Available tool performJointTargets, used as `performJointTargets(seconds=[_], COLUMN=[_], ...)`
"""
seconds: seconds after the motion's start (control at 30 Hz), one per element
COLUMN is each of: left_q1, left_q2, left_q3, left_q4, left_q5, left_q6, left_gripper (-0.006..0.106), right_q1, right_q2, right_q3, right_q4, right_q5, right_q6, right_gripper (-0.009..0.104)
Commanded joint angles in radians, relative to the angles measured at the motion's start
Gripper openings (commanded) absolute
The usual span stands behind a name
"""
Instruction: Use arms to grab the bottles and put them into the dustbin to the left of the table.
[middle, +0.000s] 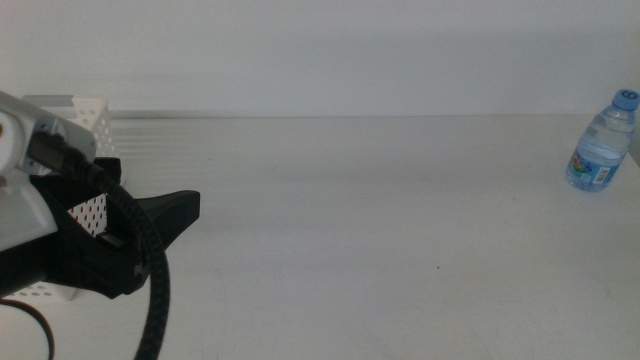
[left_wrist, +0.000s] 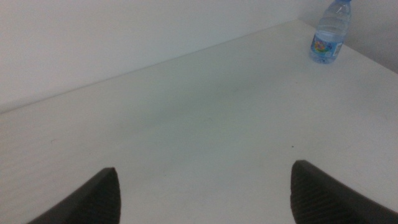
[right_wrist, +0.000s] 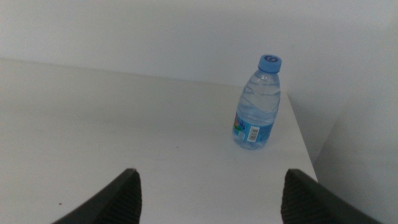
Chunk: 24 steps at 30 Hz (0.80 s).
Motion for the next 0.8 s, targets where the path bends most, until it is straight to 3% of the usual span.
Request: performJointTargets(seconds=[0.0,0.27,0.67,0.77], left_q1=[-0.004,-0.004,-0.004,-0.004], left_q2=[-0.006,-0.006,-0.006,-0.006], left_q3=[-0.03,-0.03,-0.03,-0.03], left_q4=[-0.01,-0.01,-0.01,-0.01], left_q5=[-0.072,-0.072,-0.072,-0.071], left_q6=[-0.014,-0.014,-0.014,-0.014], left_gripper=[0.09,0.09,0.09,0.09], right_q1=[-0.005,-0.005,-0.01,-0.031], right_q2=[0.099,0.359,0.72,0.774], right_q3=[-0.066,-0.07,-0.07,-0.07], right_q4=[-0.025,-0.033,-0.032,0.003], right_q5=[-0.092,-0.373,-0.59,-0.675], right_q6=[-0.014,-0.014,-0.052,-0.063], right_gripper=[0.059,0.059,0.059,0.059])
